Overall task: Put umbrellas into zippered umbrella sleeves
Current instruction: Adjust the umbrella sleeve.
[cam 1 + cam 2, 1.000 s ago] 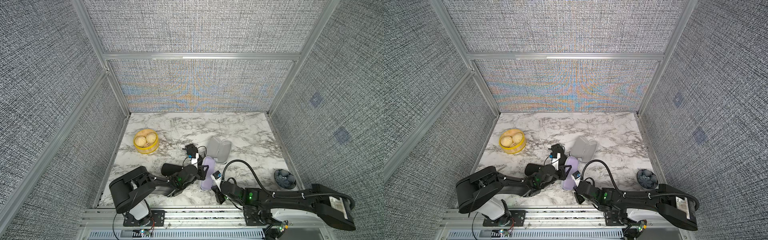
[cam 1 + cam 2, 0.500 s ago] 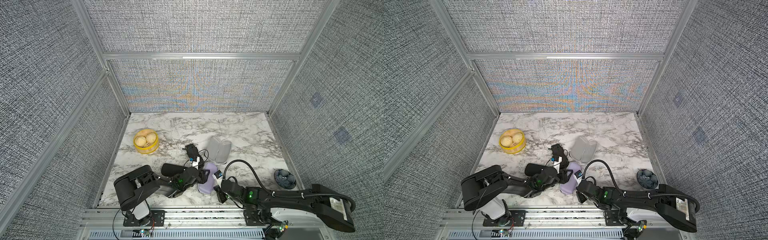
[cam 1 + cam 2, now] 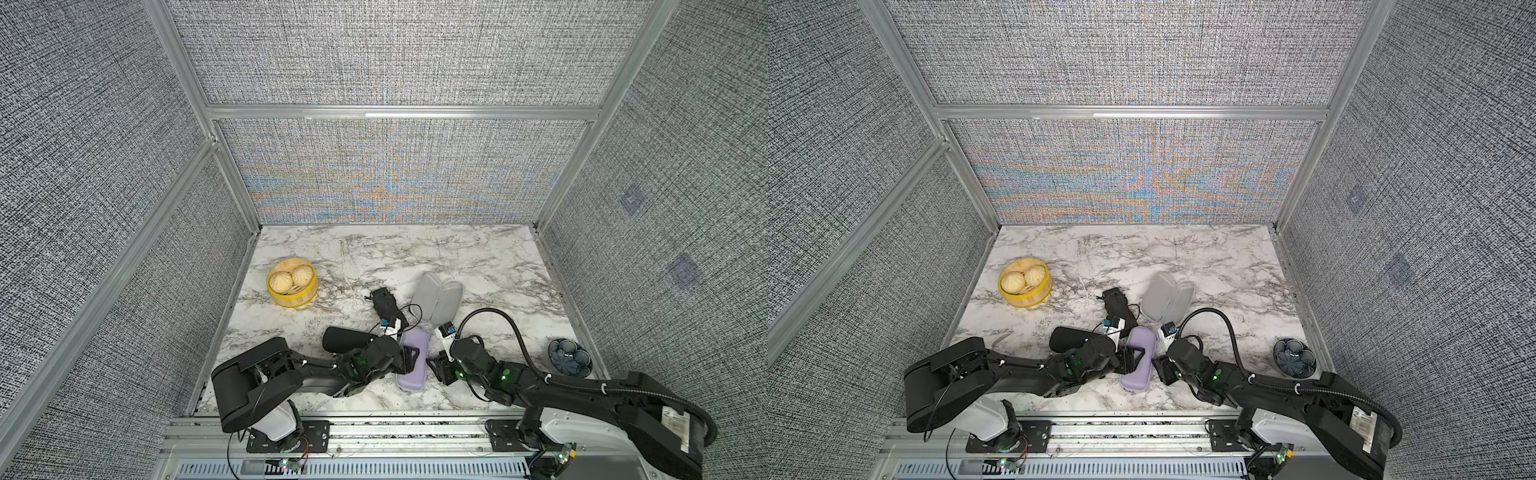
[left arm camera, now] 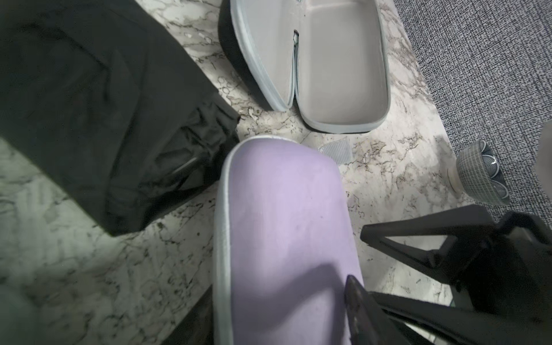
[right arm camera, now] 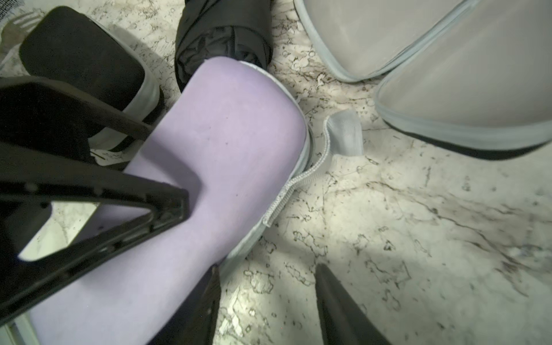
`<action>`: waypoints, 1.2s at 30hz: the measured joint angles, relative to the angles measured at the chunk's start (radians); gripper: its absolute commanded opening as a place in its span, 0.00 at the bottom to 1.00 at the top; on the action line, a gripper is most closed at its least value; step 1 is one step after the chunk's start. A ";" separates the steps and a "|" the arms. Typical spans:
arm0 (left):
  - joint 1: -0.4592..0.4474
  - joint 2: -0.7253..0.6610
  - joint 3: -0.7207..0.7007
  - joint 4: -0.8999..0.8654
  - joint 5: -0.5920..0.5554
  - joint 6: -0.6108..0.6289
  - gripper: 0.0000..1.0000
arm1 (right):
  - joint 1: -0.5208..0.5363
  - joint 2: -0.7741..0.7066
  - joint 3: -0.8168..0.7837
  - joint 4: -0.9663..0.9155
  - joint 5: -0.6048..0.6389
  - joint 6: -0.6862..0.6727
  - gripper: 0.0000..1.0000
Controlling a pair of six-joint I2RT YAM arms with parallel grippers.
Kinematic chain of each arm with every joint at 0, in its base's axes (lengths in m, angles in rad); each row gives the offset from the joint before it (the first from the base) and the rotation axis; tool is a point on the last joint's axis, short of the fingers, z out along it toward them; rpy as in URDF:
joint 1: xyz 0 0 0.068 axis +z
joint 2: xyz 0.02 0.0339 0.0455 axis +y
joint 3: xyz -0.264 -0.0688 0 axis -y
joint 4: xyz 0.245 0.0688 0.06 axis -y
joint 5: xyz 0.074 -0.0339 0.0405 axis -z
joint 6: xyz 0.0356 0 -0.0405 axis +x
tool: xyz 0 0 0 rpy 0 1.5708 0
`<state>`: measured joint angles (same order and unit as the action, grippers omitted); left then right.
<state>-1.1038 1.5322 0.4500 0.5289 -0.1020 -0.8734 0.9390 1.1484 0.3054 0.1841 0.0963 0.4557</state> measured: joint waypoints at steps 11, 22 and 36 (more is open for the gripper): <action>-0.003 0.063 0.021 0.027 0.028 -0.017 0.68 | -0.069 -0.028 -0.029 0.021 -0.081 -0.011 0.61; -0.002 0.128 0.025 0.143 0.089 -0.043 0.33 | -0.088 0.005 -0.027 0.081 -0.103 -0.021 0.58; 0.022 -0.012 0.148 0.009 0.134 0.063 0.00 | -0.086 -0.418 -0.092 -0.062 -0.060 -0.072 0.51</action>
<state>-1.0821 1.5204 0.5976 0.5381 0.0322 -0.8101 0.8528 0.7303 0.2131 0.1223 0.0364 0.3832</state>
